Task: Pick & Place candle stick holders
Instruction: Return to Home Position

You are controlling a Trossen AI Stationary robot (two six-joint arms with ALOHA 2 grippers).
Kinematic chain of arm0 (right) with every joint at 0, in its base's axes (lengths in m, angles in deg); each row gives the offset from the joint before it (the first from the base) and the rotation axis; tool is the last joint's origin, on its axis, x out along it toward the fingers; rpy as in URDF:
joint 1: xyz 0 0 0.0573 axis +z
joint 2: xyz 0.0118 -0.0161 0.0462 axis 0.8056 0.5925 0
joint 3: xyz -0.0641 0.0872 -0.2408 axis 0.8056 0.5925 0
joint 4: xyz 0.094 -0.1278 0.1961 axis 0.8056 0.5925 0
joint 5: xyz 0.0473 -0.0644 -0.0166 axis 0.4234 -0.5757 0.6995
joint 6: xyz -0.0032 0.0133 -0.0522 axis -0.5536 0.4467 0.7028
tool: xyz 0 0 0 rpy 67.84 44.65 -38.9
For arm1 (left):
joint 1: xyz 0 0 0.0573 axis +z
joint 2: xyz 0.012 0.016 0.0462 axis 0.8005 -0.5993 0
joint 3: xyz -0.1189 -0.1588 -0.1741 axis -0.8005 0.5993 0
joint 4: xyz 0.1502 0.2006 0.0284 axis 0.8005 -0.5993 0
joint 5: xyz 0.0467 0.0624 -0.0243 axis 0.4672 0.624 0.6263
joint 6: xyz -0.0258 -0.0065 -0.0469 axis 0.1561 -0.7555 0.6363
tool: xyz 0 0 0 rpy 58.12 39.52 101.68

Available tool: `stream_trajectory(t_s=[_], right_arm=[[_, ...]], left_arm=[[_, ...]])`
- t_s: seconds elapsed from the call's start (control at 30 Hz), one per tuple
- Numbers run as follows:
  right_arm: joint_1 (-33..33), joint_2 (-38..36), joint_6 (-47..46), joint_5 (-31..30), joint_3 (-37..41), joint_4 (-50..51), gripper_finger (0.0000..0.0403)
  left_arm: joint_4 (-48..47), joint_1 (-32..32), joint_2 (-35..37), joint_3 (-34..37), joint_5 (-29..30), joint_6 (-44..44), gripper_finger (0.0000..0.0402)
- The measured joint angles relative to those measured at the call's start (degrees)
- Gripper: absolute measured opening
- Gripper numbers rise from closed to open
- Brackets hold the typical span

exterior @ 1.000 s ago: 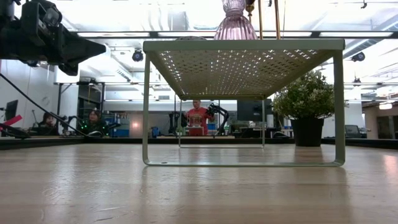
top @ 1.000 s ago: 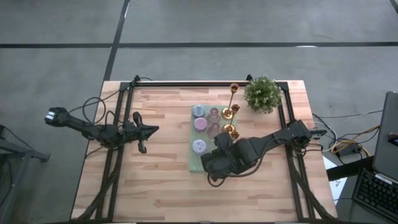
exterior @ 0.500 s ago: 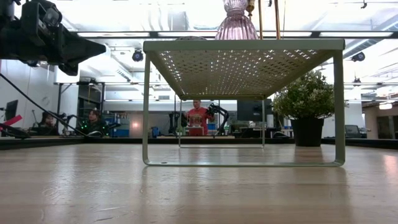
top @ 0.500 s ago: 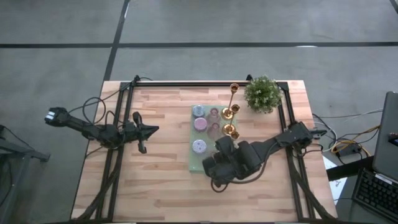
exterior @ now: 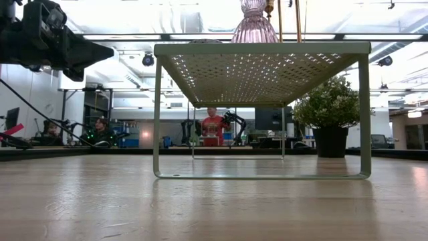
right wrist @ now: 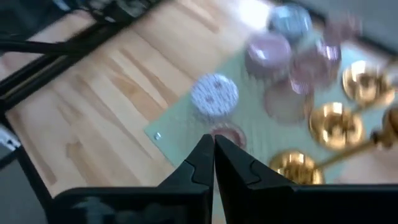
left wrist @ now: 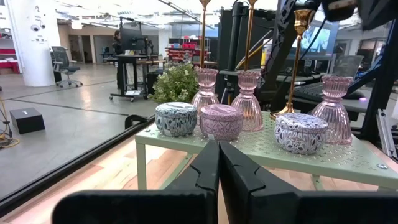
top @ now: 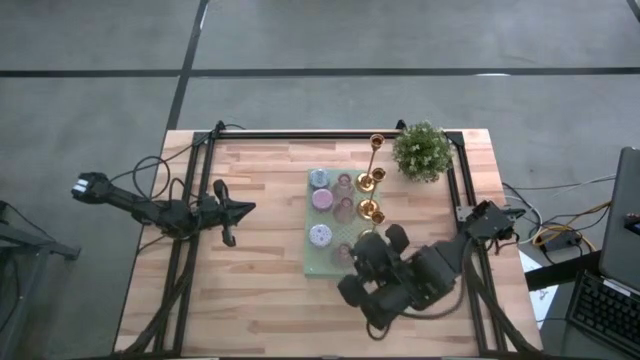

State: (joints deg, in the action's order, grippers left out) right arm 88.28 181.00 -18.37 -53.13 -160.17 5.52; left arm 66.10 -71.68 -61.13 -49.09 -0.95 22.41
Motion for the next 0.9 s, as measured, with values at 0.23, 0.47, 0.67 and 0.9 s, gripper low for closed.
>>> stream_trajectory(t_s=[0.23,0.47,0.67,0.9], right_arm=[[6.75,-0.04,18.48,-9.80,2.89,-10.20,0.0008],[11.84,-0.04,35.53,-7.48,10.72,-29.08,0.0008],[11.58,-0.39,57.03,7.81,22.10,-59.11,0.0008],[6.97,-1.38,73.48,31.31,35.02,-84.91,0.0008]], left_arm=[[0.00,-0.01,0.00,0.00,-0.01,0.00,0.0014],[0.00,-0.01,0.00,0.00,-0.02,0.00,0.0014],[-0.15,0.00,0.00,0.00,0.00,-0.02,0.0014],[-0.31,-0.02,0.00,0.00,0.00,0.00,0.0014]])
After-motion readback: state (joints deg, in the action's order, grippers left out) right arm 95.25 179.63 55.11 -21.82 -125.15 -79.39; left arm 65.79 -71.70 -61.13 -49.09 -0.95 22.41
